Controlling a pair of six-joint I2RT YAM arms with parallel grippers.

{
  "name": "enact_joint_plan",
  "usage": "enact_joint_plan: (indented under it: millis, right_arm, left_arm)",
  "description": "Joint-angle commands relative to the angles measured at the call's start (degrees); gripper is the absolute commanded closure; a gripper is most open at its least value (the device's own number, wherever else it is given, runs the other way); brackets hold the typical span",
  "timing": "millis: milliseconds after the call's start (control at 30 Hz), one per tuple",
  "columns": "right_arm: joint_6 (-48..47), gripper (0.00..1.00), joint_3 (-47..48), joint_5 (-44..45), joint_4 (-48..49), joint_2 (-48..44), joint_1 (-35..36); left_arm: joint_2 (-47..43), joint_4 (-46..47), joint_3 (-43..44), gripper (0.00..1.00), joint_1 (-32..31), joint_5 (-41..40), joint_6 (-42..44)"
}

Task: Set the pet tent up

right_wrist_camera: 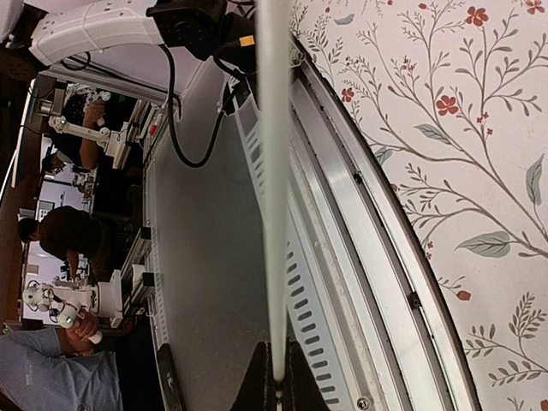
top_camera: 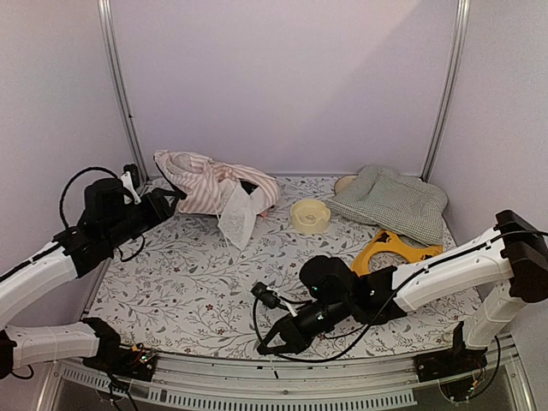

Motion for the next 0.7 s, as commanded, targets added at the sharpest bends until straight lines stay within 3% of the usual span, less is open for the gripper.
enact_joint_plan:
  millis: [0, 200, 533, 667]
  right_arm:
    - [0.9, 1.0, 1.3, 1.9, 1.8, -2.3, -1.9]
    - [1.1, 1.0, 0.5, 1.4, 1.9, -3.1, -2.8]
    - [0.2, 1.0, 0.3, -0.3, 1.8, -3.7, -3.6]
    - [-0.2, 1.0, -0.1, -0.5, 1.5, -4.2, -3.9]
  left_arm:
    - [2.0, -2.7, -2.1, 0.35, 9.3, -0.4, 5.5]
    - [7.0, 10.3, -7.1, 0.38, 14.8, 3.2, 11.2]
    - [18.8, 42.9, -14.9, 0.45, 15.6, 6.7, 26.9]
    - [25.0, 47.2, -12.9, 0.5, 15.6, 10.2, 33.8]
